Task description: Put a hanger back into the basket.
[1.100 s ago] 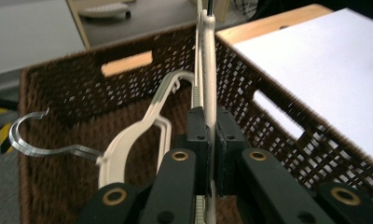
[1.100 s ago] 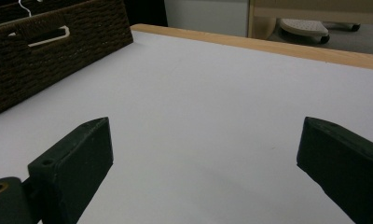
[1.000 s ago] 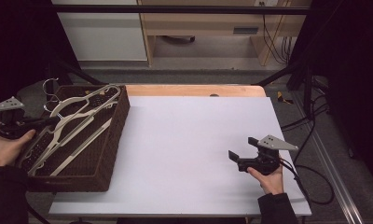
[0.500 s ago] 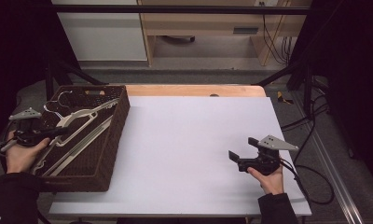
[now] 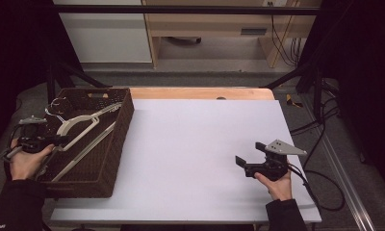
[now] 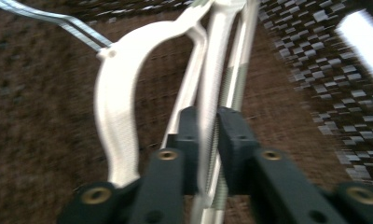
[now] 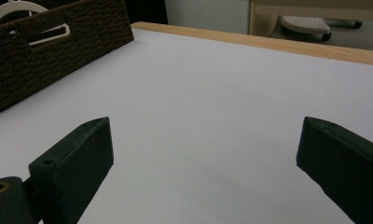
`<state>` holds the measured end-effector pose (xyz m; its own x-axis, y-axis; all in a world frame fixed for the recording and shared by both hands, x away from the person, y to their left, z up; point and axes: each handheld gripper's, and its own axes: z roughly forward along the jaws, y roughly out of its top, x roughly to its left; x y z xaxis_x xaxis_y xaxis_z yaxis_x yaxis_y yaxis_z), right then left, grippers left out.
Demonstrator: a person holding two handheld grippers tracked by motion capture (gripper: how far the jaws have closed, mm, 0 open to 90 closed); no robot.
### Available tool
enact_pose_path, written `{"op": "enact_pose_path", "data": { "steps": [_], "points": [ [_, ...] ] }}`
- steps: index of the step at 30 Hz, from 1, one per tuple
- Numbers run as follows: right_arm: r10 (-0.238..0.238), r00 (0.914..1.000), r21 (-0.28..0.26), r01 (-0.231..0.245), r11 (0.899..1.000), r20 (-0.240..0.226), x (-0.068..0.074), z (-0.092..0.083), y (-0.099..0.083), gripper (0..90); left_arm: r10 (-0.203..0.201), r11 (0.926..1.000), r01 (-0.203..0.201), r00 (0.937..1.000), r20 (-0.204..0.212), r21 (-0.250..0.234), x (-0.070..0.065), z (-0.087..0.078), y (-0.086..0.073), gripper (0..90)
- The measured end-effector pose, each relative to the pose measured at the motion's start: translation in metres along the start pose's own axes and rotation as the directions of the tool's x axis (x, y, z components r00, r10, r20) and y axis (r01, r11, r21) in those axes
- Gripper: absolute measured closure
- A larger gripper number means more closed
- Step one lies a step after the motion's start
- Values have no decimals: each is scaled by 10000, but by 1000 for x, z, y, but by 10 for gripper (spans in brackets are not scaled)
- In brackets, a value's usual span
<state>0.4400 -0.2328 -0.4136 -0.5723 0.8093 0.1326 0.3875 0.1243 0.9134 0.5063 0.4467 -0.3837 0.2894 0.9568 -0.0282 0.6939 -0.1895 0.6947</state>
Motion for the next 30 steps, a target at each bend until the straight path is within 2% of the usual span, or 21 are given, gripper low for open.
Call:
{"op": "enact_pose_path", "data": {
  "steps": [1,3,5,6,7,9,11,15,17,18,22,23,25,27,28,30],
  "points": [
    [-7,10000,46,7,10000,-16,0,0,0,42,45,9999,-44,10000,-71,93,1,0,0,700],
    [8,10000,41,-8,10000,-13,0,1,-1,41,-187,9997,189,9997,-177,121,2,1,-2,655],
    [20,10000,17,-19,10000,-37,1,2,-1,42,-235,9994,245,9987,-461,225,3,0,-3,591],
    [11,10000,18,-11,10000,-36,1,2,-1,42,-390,9990,401,9978,-539,189,3,0,-3,566],
    [1,10000,18,-1,10000,-26,1,2,-1,42,-370,9992,380,9972,-645,144,3,-2,-3,530],
    [10,10000,1,-10,10000,-34,1,2,-1,42,-401,9992,397,9979,-504,-103,2,-7,-4,491],
    [9,10000,-1,-9,10000,-38,1,1,-1,44,-284,9990,264,9979,-577,-353,-2,-13,-4,445],
    [41,9999,-55,-42,10000,-120,1,-1,0,44,-74,9919,46,9997,-216,-1272,-18,-28,-1,387],
    [68,9999,-118,-69,9999,-110,0,-2,0,43,3,9797,36,9998,195,-2005,-30,-35,1,351],
    [132,9998,-187,-135,9997,-114,1,-3,1,43,169,9752,-65,9988,452,-2211,-36,-40,2,330],
    [105,9998,-302,-110,9995,-183,0,-7,2,39,593,9478,-162,9903,1259,-3185,-63,-51,6,201],
    [152,9998,-370,-158,9992,-162,0,-7,2,38,718,9435,-215,9875,1406,-3306,-68,-52,6,173],
    [112,9998,-428,-120,9990,-179,-1,-8,3,35,973,9301,-198,9761,1941,-3669,-80,-53,7,134],
    [98,9997,-444,-109,9990,-229,-1,-10,3,33,1267,9158,-247,9649,2299,-4010,-93,-54,8,89],
    [115,9997,-528,-126,9985,-210,-1,-10,3,32,1489,9056,-284,9555,2546,-4231,-101,-54,7,86],
    [80,9997,-612,-94,9981,-234,-2,-12,4,30,1723,8984,-277,9402,2938,-4383,-111,-52,7,74]
  ]
}}
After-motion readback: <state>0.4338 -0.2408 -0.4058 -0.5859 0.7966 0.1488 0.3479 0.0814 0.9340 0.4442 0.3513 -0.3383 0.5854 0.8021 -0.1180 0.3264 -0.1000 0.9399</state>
